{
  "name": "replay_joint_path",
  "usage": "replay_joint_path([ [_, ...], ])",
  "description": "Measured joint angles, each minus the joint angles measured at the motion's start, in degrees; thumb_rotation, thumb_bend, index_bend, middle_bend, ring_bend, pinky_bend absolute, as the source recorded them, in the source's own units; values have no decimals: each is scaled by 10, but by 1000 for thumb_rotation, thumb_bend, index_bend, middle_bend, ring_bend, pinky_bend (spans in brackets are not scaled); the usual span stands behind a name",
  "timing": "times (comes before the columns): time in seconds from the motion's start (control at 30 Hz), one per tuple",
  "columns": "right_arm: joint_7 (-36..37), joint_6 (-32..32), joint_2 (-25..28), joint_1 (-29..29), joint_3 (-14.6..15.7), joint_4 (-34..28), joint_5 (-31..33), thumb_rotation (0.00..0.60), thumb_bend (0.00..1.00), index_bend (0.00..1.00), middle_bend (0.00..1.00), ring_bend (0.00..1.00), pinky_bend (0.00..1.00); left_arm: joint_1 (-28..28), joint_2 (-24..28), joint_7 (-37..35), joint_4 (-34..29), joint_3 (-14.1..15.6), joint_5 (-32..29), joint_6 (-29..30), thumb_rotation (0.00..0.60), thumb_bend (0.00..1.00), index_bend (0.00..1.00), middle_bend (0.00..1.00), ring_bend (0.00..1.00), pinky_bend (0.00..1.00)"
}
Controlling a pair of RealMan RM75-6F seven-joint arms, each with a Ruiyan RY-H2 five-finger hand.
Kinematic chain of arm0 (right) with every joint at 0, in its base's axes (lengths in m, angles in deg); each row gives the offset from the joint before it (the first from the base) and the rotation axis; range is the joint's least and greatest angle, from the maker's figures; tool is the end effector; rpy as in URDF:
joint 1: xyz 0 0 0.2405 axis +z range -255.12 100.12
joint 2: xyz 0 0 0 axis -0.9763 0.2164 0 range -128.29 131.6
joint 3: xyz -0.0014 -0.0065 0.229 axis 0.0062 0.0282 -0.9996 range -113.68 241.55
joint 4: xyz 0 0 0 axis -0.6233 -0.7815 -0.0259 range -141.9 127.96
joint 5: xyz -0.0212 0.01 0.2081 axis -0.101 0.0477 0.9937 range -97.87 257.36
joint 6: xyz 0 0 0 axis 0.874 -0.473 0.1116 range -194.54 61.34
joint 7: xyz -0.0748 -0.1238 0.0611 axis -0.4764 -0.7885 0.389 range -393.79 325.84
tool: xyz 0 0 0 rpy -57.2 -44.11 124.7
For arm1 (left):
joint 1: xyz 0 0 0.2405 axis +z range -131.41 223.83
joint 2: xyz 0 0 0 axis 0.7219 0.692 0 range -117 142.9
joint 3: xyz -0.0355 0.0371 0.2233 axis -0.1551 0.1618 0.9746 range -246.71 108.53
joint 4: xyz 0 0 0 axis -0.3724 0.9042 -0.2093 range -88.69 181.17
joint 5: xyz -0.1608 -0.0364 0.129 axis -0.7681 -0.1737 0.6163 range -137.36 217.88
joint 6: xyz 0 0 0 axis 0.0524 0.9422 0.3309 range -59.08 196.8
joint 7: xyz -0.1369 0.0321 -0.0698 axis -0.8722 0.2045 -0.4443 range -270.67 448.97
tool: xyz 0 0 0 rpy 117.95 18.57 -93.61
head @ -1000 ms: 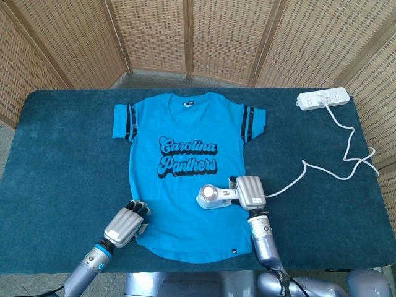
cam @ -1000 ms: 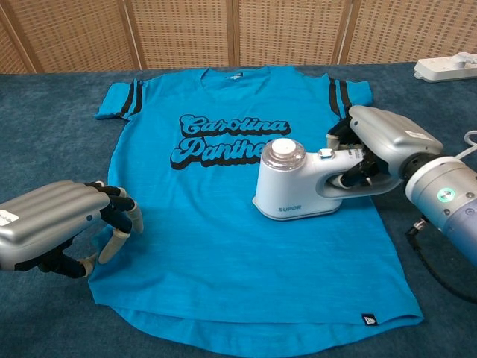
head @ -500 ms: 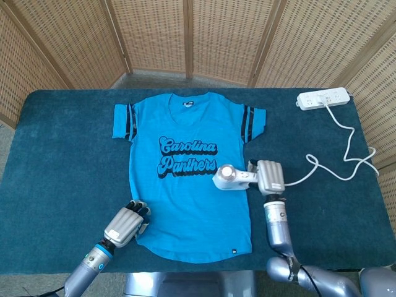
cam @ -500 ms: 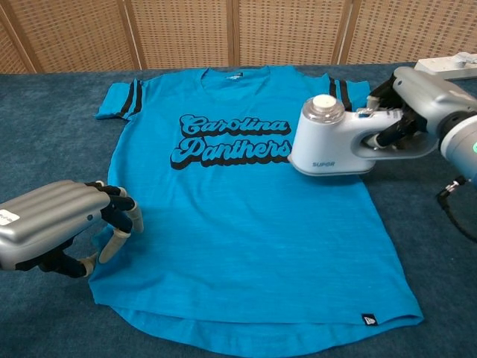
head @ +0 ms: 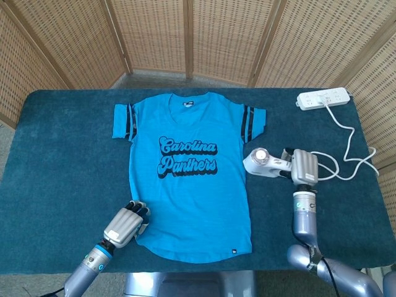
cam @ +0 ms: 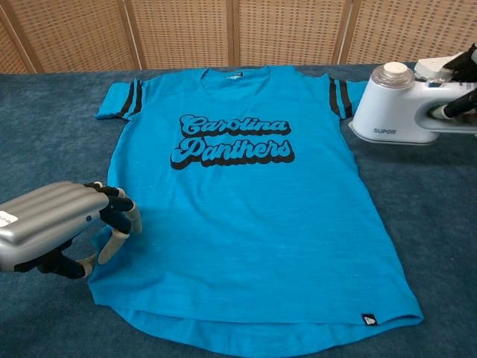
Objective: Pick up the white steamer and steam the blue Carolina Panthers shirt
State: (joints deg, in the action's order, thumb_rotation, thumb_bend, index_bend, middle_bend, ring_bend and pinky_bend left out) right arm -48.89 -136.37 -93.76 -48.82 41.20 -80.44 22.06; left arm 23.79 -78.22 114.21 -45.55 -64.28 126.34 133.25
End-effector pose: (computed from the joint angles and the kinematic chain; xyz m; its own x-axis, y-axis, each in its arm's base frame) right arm -0.2201 -0.3529 0.0410 0.2058 0.0489 0.9774 -0.9698 0.1437 0.1970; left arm -0.1625 0.1941 -0.0524 0.5132 0.3159 0.7980 0.8067 -0.4950 -0.3229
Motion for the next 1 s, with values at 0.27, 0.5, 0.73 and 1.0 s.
replay_joint_path([
  [0.27, 25, 12, 7, -8, 2, 38, 11, 600, 360, 689, 681, 676, 584, 0, 1, 7, -5, -1, -1, 0, 600, 448, 709, 352, 226, 194],
  [0.5, 48, 29, -5, -10, 8, 90, 19, 600, 361, 689, 678, 668, 580, 1, 3, 13, -9, -1, -3, 0, 600, 448, 710, 352, 226, 194],
  [0.73, 60, 46, -27, -8, 15, 126, 24, 600, 361, 681, 663, 644, 559, 1, 4, 14, -11, -1, -3, 2, 600, 449, 709, 352, 226, 195],
  [1.0, 58, 61, -32, -5, 18, 138, 28, 600, 352, 636, 610, 576, 489, 2, 6, 13, -11, -2, -3, 2, 600, 448, 709, 352, 226, 194],
])
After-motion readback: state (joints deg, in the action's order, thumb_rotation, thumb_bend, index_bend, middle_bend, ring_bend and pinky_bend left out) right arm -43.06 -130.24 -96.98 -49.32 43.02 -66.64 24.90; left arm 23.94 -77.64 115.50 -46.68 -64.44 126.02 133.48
